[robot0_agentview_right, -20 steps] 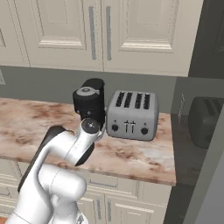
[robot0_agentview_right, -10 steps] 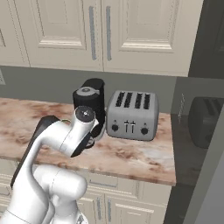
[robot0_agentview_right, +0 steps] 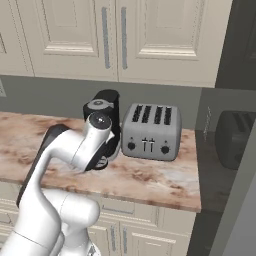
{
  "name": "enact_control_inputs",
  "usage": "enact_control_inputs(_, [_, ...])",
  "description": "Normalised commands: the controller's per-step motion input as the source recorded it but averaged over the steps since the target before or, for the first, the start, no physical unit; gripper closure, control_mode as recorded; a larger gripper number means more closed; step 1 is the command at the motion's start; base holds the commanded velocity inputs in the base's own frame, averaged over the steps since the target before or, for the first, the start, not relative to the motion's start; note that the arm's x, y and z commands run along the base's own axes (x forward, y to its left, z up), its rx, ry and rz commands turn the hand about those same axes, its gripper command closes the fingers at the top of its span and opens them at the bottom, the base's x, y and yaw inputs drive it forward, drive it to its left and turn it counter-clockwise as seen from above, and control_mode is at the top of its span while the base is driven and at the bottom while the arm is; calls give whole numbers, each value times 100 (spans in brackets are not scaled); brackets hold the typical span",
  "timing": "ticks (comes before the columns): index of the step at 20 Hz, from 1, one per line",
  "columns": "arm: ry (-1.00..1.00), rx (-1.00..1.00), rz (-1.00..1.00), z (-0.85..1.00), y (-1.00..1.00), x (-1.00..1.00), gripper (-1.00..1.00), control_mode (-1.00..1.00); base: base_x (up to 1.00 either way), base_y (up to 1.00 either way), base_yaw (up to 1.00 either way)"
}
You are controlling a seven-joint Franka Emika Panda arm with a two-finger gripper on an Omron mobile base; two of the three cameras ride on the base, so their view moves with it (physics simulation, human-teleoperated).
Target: Pick up the brewed coffee from the coffee machine and place it next to the breakfast plate on the dining counter.
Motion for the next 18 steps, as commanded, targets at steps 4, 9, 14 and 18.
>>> enact_control_inputs(4, [0, 0, 2, 0, -3, 0, 100, 100, 0, -1, 1])
enact_control_inputs(9, [0, 0, 0, 0, 0, 0, 100, 100, -37, 0, 11])
enact_control_inputs(14, [0, 0, 0, 0, 0, 0, 100, 100, -93, 31, 32])
enact_control_inputs(18, [0, 0, 0, 0, 0, 0, 100, 100, -97, 63, 60])
